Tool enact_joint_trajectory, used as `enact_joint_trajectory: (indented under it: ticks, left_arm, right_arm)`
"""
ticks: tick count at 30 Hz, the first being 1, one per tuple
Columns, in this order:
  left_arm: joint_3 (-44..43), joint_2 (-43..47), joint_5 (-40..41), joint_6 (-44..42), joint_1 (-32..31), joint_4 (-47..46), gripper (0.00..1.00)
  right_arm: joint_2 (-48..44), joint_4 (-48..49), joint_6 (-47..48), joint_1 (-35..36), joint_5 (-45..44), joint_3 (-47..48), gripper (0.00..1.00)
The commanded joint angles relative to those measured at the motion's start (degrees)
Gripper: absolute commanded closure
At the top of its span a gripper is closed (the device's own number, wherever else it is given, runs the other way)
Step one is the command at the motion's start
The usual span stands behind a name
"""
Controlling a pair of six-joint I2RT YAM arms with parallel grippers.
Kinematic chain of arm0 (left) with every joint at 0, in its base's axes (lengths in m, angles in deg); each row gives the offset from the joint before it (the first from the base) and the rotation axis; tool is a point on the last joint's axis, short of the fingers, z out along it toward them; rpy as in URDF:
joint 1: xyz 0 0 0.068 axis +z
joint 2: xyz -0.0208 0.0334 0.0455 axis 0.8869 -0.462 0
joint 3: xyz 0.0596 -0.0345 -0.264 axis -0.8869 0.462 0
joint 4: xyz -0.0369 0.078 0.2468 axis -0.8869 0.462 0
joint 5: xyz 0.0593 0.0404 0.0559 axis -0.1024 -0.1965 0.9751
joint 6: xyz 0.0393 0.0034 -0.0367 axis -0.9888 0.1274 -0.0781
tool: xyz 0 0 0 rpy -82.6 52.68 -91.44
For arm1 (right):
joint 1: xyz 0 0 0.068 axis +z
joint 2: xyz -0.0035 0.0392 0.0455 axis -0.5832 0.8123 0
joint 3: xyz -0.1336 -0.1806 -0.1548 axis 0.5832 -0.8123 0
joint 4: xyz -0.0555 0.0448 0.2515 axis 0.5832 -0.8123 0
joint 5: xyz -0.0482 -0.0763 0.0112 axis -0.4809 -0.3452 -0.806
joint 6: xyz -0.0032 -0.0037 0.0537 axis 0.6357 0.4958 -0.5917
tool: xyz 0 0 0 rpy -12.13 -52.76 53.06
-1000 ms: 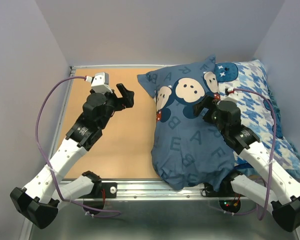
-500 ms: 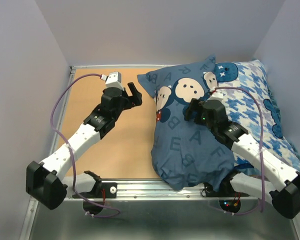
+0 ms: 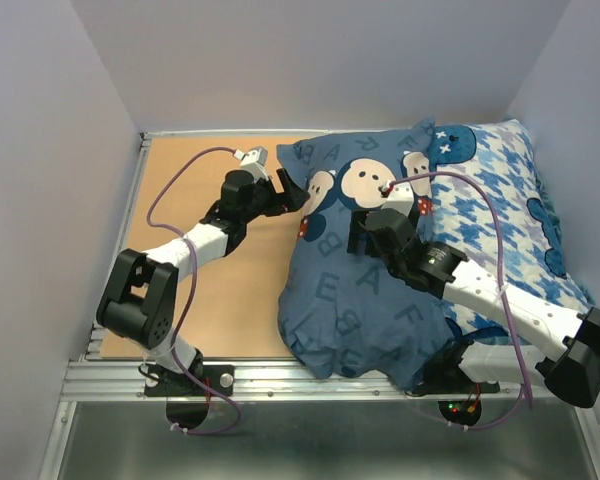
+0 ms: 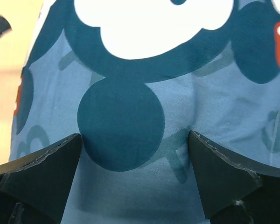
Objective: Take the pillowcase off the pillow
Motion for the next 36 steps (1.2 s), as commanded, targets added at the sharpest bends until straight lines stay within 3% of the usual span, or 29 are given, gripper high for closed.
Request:
enact_joint_trajectory:
  ticks: [1,8,12,16,19,20,21,22,25,30,34,36]
  left_arm:
    - [-0.7,-1.3,-9.7,0.9,-1.2,-12.5,0.01]
    - [-2.4,-6.2,-12.0,1.6,-3.9,-15.0,0.01]
    - [-4.9,-10.8,-11.9,2.7,-5.3,-14.4,0.02]
    - [-5.3,-12.0,-10.7,2.9,-6.2,-14.5,0.11]
    - [-5.7,-11.8,-10.4,2.4,-6.9,-13.7,0.33]
    - [-6.0,-11.6,-10.1,2.2,-7.2,-13.2,0.55]
    - [-6.2,-11.1,-9.8,1.8,-7.4,-11.7,0.67]
    - [-6.2,-10.4,-9.0,1.3,-7.6,-10.5,0.99]
    - [-4.6,-4.7,-4.8,-0.1,-8.0,-6.1,1.0]
    - [-2.2,10.6,3.7,-2.0,-8.1,3.5,1.0]
    - [-1.8,20.5,7.6,-3.0,-9.1,13.2,1.0]
    - [-2.0,25.3,8.7,-3.1,-9.5,16.9,1.0]
  right_arm:
    - [-0.4,-2.0,0.4,0.5,-5.5,4.9,0.0]
    - [3.5,-2.1,-1.1,0.5,-0.9,4.6,0.0]
    - [5.4,-2.2,-3.2,0.5,-4.2,3.7,0.0]
    - [5.0,-2.1,-4.6,0.5,-6.5,2.3,0.0]
    - [5.9,-2.2,-5.2,0.5,-6.6,1.6,0.0]
    - [6.1,-2.2,-5.2,0.5,-6.8,1.3,0.0]
    - [6.4,-2.2,-5.8,0.5,-7.7,1.1,0.0]
    - [6.3,-2.2,-5.8,0.5,-8.3,0.9,0.0]
    - [5.9,-2.2,-5.6,-0.4,-11.7,1.1,0.0]
    - [6.3,-1.6,-6.5,-9.4,-11.6,4.0,0.0]
    - [12.9,0.0,-5.1,-12.5,-8.7,10.4,0.0]
    - [17.7,2.6,-3.4,-13.1,-2.8,13.7,0.0]
